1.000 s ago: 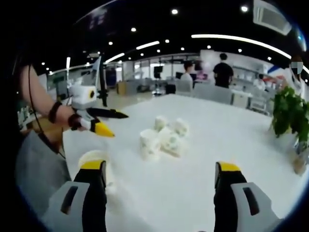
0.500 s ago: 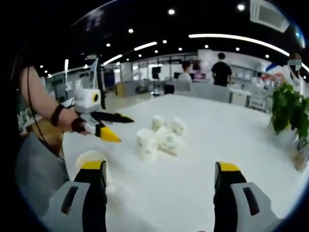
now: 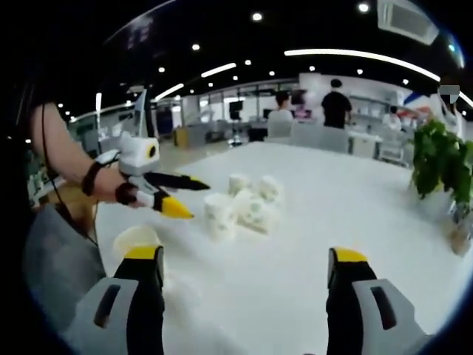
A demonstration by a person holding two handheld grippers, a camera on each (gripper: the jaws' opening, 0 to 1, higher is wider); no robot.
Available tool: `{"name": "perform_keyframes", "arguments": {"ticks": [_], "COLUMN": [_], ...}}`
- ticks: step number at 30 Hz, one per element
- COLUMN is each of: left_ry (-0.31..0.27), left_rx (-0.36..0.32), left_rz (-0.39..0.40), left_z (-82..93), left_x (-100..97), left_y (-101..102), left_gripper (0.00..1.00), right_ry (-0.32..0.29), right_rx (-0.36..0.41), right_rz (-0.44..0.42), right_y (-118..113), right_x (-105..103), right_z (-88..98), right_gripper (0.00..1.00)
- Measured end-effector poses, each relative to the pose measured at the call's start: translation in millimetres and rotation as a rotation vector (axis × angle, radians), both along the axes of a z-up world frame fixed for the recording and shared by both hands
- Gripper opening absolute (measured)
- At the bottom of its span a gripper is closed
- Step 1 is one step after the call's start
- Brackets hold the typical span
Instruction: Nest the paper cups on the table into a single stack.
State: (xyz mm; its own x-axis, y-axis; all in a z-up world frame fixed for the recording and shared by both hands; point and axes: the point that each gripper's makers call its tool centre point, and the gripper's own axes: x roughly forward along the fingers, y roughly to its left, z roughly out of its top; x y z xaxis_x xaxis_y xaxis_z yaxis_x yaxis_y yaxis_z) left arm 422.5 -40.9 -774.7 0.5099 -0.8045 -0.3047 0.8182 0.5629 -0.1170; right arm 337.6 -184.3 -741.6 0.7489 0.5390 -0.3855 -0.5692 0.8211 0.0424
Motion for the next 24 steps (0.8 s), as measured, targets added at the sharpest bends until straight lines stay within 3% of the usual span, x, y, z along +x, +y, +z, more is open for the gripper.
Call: {"name": "perform_keyframes", "arguments": {"ticks": [9, 17, 24], "left_ry": [0.012, 0.024, 0.001], "left_rx": [-0.006, -0.002, 0.004], "left_rz": [-0.018, -0.014, -0.037], "left_z": [-4.9, -6.8, -6.2], "left_x": [3.9, 12.3, 13.0], "left_y": [-7, -11, -15], "left_gripper": [0.69, 0.60, 0.53], "right_ry": [0.002, 0.011, 0.023], "right_rx": [-0.001, 0.000, 0.009], "right_rz": [-0.009, -0.008, -0.015], "right_y": [-4, -7, -8], "right_x": [2, 1, 0], "right_z": [0.0, -2.6, -4.2], "right_gripper": [0.90, 0.90, 0.89]}}
